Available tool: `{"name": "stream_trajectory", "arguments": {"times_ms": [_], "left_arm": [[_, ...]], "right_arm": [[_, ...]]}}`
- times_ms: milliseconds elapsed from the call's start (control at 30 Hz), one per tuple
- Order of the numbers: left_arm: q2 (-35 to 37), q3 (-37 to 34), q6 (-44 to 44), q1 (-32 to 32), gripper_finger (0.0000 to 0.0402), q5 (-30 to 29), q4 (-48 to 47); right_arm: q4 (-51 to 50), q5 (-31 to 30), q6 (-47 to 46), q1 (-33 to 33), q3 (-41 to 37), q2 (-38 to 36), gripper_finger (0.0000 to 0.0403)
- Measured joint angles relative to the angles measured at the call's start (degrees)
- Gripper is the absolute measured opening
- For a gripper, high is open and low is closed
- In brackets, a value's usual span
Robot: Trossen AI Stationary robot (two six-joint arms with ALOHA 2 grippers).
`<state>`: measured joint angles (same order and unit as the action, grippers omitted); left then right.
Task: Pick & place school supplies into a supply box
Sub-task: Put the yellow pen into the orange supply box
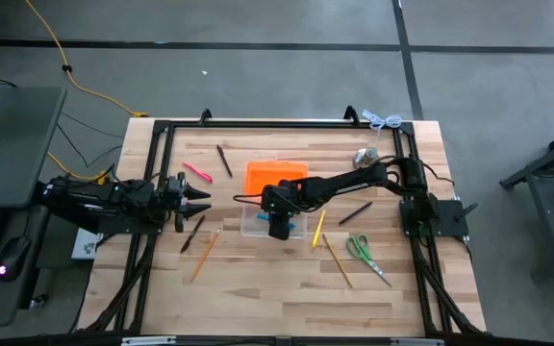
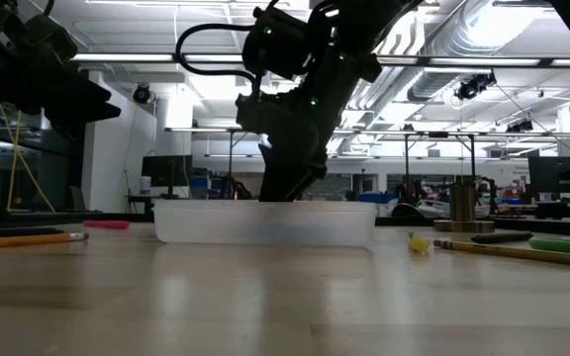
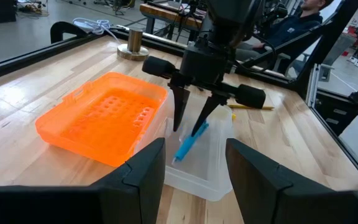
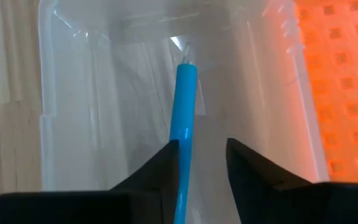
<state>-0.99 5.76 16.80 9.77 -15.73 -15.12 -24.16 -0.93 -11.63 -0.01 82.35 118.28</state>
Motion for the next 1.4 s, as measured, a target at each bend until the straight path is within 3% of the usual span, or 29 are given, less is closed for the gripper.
{"name": "stream_trajectory", "arguments": {"times_ms": [567, 1400], "left_arm": [[0.0, 0.0, 0.0, 0.0, 0.0200, 0.0, 0.0], [0.0, 0.0, 0.0, 0.0, 0.0200, 0.0, 0.0]], "right_arm": [[-2.0, 0.2, -1.4, 0.0, 0.1, -5.9, 0.0114], [-21.4, 4.2, -12.0, 0.8, 0.1, -14.6, 0.0114]]}}
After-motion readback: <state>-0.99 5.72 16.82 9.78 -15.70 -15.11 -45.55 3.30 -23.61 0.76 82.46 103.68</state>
